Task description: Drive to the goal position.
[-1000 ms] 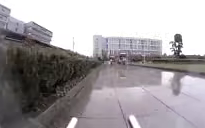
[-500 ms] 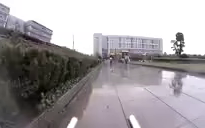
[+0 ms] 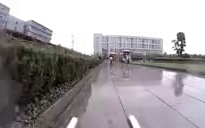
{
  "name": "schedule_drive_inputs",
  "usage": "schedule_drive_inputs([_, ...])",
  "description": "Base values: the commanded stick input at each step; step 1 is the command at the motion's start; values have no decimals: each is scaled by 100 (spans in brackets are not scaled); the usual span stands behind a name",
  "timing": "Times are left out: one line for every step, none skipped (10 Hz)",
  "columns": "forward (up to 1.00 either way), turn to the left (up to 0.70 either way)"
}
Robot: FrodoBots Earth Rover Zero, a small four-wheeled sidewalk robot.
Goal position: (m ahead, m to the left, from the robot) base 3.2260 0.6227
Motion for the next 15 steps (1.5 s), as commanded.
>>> schedule_drive_inputs([70,0])
schedule_drive_inputs([70,0])
schedule_drive_inputs([70,0])
schedule_drive_inputs([70,0])
schedule_drive_inputs([70,0])
schedule_drive_inputs([70,7])
schedule_drive_inputs([70,13])
schedule_drive_inputs([70,14])
schedule_drive_inputs([70,5])
schedule_drive_inputs([70,0])
schedule_drive_inputs([70,0])
schedule_drive_inputs([70,0])
schedule_drive_inputs([70,0])
schedule_drive_inputs([70,0])
schedule_drive_inputs([70,0])
